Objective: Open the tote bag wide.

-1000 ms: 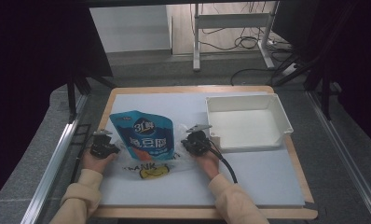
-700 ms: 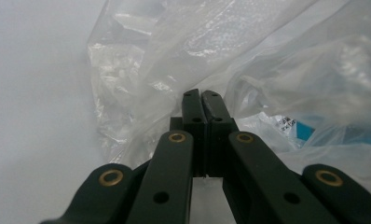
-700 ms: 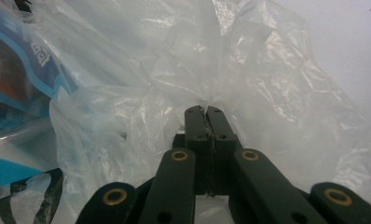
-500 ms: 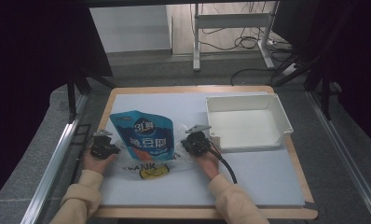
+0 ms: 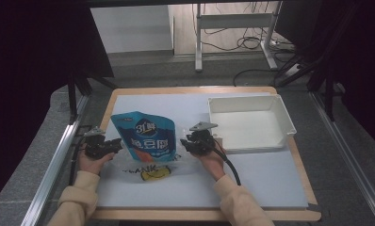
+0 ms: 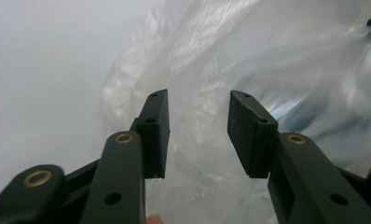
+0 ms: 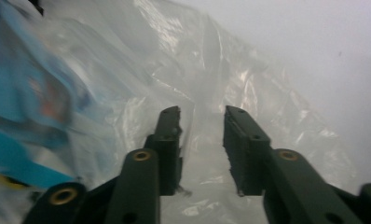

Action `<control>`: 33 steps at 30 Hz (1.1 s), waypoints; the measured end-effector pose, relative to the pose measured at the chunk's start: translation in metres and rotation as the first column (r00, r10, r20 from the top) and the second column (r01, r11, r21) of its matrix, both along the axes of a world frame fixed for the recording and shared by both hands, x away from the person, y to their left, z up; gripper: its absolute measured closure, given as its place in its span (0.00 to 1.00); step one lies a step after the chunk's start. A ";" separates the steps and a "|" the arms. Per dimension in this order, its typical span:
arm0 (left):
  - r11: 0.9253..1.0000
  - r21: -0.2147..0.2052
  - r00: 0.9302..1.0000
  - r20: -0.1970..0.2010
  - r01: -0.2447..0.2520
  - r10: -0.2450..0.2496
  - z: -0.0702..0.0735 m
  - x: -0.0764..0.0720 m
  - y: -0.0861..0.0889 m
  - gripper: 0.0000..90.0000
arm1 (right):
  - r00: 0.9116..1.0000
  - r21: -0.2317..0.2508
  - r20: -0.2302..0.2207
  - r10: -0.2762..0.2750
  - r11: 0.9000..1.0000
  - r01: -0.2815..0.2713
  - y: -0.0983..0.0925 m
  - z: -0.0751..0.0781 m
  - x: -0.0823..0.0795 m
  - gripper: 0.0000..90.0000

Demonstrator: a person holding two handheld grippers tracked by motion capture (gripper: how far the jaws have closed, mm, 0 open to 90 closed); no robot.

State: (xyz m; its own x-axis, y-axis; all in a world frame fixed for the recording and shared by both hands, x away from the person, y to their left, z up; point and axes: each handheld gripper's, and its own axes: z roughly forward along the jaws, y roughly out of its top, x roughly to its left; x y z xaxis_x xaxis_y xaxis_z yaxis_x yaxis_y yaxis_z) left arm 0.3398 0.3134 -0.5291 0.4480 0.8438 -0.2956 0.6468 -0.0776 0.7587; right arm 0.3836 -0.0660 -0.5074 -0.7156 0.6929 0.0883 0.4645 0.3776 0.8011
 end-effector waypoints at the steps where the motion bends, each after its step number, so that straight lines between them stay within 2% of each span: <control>1: 1.000 -0.015 1.000 0.016 -0.004 0.004 0.005 -0.002 0.003 0.66 | 1.000 0.000 0.000 0.000 1.000 0.000 0.000 0.000 0.000 0.70; 2: 0.999 -0.045 0.999 0.039 -0.017 0.019 0.011 -0.007 0.008 0.62 | 1.000 0.015 0.022 -0.002 1.000 0.002 -0.001 0.008 -0.004 0.68; 3: 0.999 -0.045 0.999 0.039 -0.017 0.019 0.011 -0.007 0.008 0.60 | 1.000 0.015 0.022 -0.002 1.000 0.002 -0.001 0.008 -0.004 0.68; 4: 0.998 -0.052 0.999 0.047 -0.021 0.024 0.015 -0.009 0.010 0.60 | 1.000 0.032 0.029 -0.002 0.999 0.001 -0.003 0.015 -0.006 0.68; 7: 0.997 -0.070 0.997 0.074 -0.022 0.027 0.027 -0.015 0.017 0.61 | 0.999 0.048 0.040 -0.002 0.999 0.000 -0.006 0.020 -0.007 0.71; 9: 0.998 -0.066 0.995 0.093 -0.019 0.025 0.036 -0.021 0.019 0.67 | 0.999 0.069 0.043 0.007 0.998 -0.010 -0.010 0.026 -0.009 0.74; 10: 0.998 -0.056 0.994 0.107 -0.019 0.025 0.042 -0.023 0.018 0.76 | 0.999 0.091 0.045 0.010 0.996 -0.014 -0.015 0.033 -0.013 0.77; 11: 0.998 -0.056 0.994 0.107 -0.019 0.025 0.042 -0.023 0.018 0.80 | 0.999 0.091 0.045 0.010 0.996 -0.014 -0.015 0.033 -0.013 0.77; 12: 0.998 -0.060 0.993 0.119 -0.018 0.025 0.051 -0.028 0.018 0.86 | 0.998 0.102 0.064 0.015 0.995 -0.021 -0.019 0.041 -0.018 0.81; 13: 0.998 -0.060 0.993 0.119 -0.018 0.025 0.051 -0.028 0.018 0.89 | 0.998 0.107 0.068 0.018 0.994 -0.025 -0.021 0.044 -0.020 0.83; 14: 0.997 -0.076 0.992 0.123 -0.003 0.012 0.056 -0.031 0.017 0.89 | 0.998 0.107 0.068 0.018 0.994 -0.025 -0.021 0.044 -0.020 0.83; 15: 0.997 -0.078 0.992 0.125 0.008 0.002 0.060 -0.033 0.017 0.95 | 0.996 0.122 0.082 0.033 0.992 -0.043 -0.024 0.053 -0.027 0.87; 17: 0.998 -0.067 0.993 0.119 0.010 -0.002 0.066 -0.037 0.014 0.97 | 0.995 0.122 0.088 0.044 0.991 -0.055 -0.026 0.056 -0.031 0.89; 18: 0.997 -0.075 0.993 0.117 0.019 -0.010 0.068 -0.039 0.013 1.00 | 0.993 0.118 0.097 0.063 0.990 -0.074 -0.026 0.061 -0.038 0.94; 20: 0.997 -0.069 0.994 0.105 0.031 -0.023 0.069 -0.040 0.009 1.00 | 0.993 0.116 0.094 0.077 0.989 -0.088 -0.026 0.062 -0.041 0.97; 21: 0.997 -0.062 0.995 0.092 0.045 -0.039 0.066 -0.037 0.004 1.00 | 0.991 0.099 0.086 0.098 0.989 -0.107 -0.026 0.061 -0.047 0.99; 24: 0.997 -0.055 0.996 0.075 0.057 -0.053 0.063 -0.032 -0.001 1.00 | 0.991 0.090 0.066 0.119 0.988 -0.125 -0.025 0.057 -0.051 0.99; 26: 0.996 -0.035 0.996 0.053 0.076 -0.074 0.056 -0.021 -0.008 1.00 | 0.989 0.071 0.028 0.143 0.987 -0.145 -0.023 0.044 -0.058 0.99; 28: 0.996 -0.036 0.996 0.040 0.076 -0.074 0.053 -0.016 -0.010 1.00 | 0.989 0.065 0.019 0.148 0.987 -0.149 -0.022 0.041 -0.059 0.99; 30: 0.993 -0.062 0.995 0.020 0.096 -0.095 0.043 -0.001 -0.012 1.00 | 0.984 0.038 -0.016 0.175 0.984 -0.174 -0.013 0.028 -0.061 0.99; 32: 0.993 -0.057 0.995 0.010 0.103 -0.102 0.039 0.004 -0.013 1.00 | 0.984 0.033 -0.021 0.179 0.983 -0.178 -0.011 0.025 -0.062 0.99; 33: 0.993 -0.037 0.994 -0.011 0.109 -0.109 0.032 0.013 -0.013 1.00 | 0.981 0.015 -0.029 0.191 0.982 -0.190 -0.004 0.019 -0.061 0.99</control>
